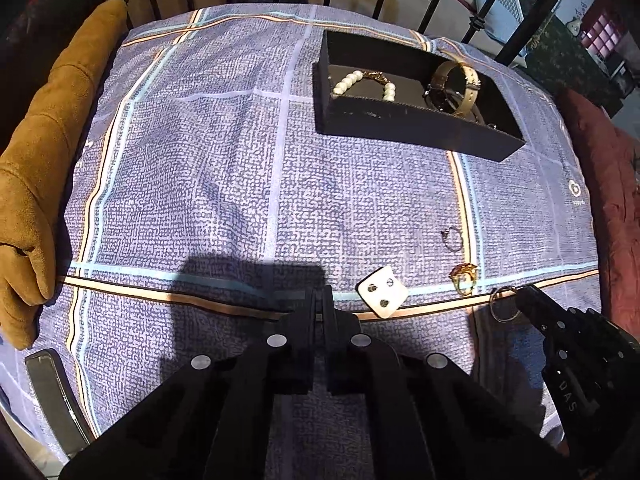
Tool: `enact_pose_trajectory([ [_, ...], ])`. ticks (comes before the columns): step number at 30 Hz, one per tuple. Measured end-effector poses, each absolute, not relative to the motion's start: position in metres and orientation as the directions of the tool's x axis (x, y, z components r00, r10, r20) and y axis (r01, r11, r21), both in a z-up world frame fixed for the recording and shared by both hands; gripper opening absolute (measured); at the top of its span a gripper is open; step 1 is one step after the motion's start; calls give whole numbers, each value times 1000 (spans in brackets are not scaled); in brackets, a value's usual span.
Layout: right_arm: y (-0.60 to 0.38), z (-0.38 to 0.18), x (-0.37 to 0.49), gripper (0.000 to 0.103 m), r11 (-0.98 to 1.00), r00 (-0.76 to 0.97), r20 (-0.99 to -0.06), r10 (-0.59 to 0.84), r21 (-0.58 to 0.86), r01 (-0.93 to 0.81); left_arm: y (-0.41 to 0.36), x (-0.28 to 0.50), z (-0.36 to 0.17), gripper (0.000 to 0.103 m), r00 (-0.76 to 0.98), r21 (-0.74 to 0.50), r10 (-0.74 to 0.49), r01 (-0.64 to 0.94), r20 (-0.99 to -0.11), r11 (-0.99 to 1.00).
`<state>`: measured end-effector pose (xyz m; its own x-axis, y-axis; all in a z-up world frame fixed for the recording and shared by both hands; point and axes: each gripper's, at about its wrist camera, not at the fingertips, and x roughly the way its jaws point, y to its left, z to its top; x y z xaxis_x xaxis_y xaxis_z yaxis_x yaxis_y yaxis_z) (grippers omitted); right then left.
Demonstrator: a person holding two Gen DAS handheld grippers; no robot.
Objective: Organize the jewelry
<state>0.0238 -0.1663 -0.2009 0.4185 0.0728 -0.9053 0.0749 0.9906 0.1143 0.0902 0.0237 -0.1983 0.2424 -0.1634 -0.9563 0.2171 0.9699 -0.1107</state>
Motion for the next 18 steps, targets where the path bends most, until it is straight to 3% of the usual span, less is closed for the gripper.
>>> enact_pose_trajectory([
  [5, -169, -178, 27, 3, 987, 462, -883, 90, 142, 78, 8, 88, -164, 3, 263, -140, -205, 244, -943, 960],
  [18, -173, -150, 48, 3, 989, 536, -840, 79, 133, 62, -19, 91, -155, 3, 293, -78, -165, 288, -942, 955],
])
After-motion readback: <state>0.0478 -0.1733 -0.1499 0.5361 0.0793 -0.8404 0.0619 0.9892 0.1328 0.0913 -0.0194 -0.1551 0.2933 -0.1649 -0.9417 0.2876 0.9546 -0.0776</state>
